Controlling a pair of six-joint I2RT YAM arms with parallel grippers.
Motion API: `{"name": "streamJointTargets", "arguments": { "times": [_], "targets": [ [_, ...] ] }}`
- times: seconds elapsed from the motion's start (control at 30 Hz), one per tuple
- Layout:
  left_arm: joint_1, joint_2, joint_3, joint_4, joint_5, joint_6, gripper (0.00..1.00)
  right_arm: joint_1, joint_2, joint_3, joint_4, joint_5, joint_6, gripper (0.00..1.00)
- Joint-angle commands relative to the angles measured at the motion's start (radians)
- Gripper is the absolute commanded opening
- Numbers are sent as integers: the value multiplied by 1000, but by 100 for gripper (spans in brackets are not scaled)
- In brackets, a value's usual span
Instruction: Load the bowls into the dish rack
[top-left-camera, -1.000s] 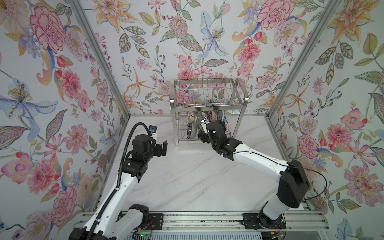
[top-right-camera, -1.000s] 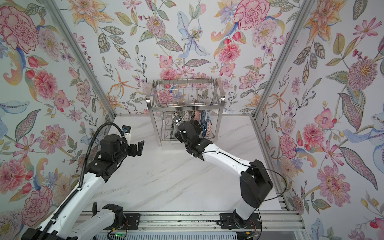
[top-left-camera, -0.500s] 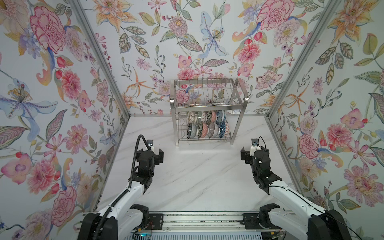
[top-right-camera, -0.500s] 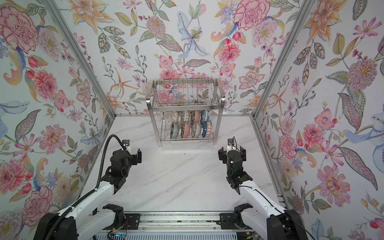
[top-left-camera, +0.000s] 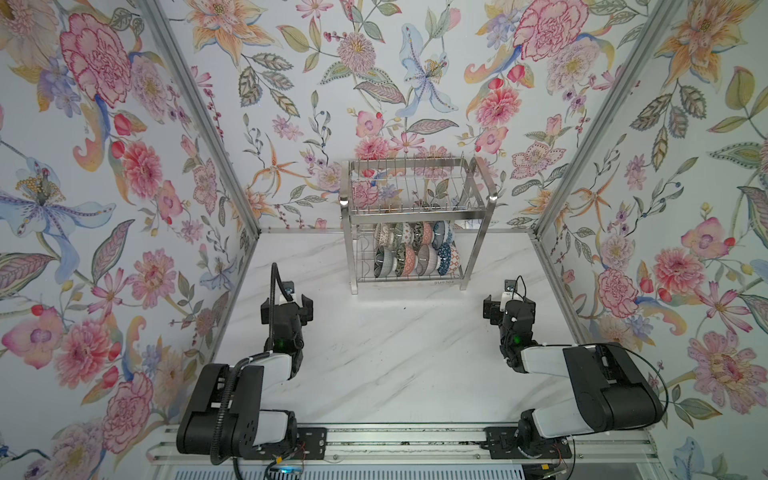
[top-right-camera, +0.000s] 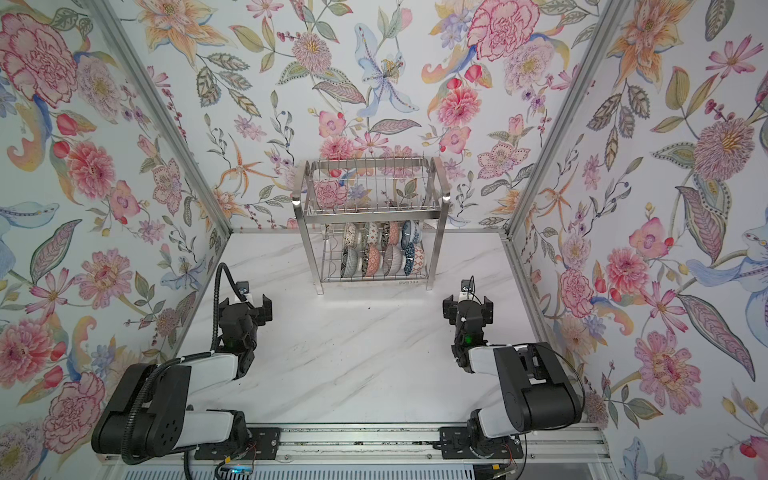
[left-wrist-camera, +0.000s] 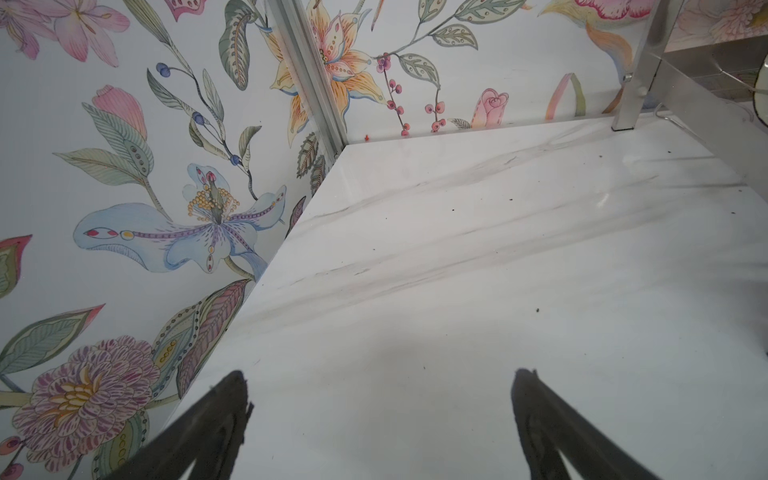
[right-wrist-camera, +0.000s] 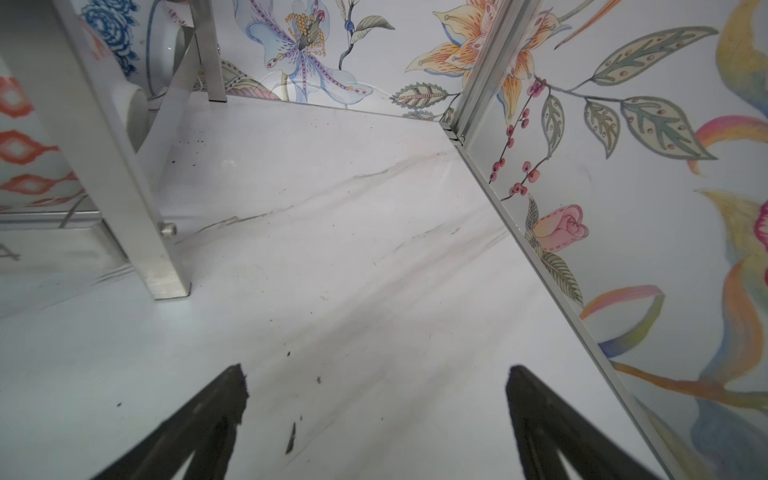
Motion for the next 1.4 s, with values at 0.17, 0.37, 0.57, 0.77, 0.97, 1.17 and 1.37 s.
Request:
{"name": "streamJointTargets", "arguments": {
  "times": [0.17, 0.37, 0.57, 0.77, 0.97, 1.17, 1.37],
  "targets": [
    [59, 67, 47, 127, 120, 0, 100, -98, 5, -16, 117, -229, 66, 99],
    [51, 113, 53, 192, 195, -13, 99, -101, 45, -71, 246, -253, 52, 99],
    [12, 146, 19, 296, 164, 32, 99, -100, 46, -71, 248, -250, 52, 99],
    [-3, 222, -92, 577, 151, 55, 99, -98, 45, -73, 252, -249, 50, 99],
    [-4, 206, -74, 503, 154, 53, 99, -98, 45, -74, 252, -250, 50, 99],
    [-4, 212, -75, 519, 154, 55, 99, -99, 47, -70, 246, -253, 50, 99],
    [-4, 210, -76, 517, 155, 54, 99, -100, 47, -71, 248, -252, 51, 99]
  ]
}}
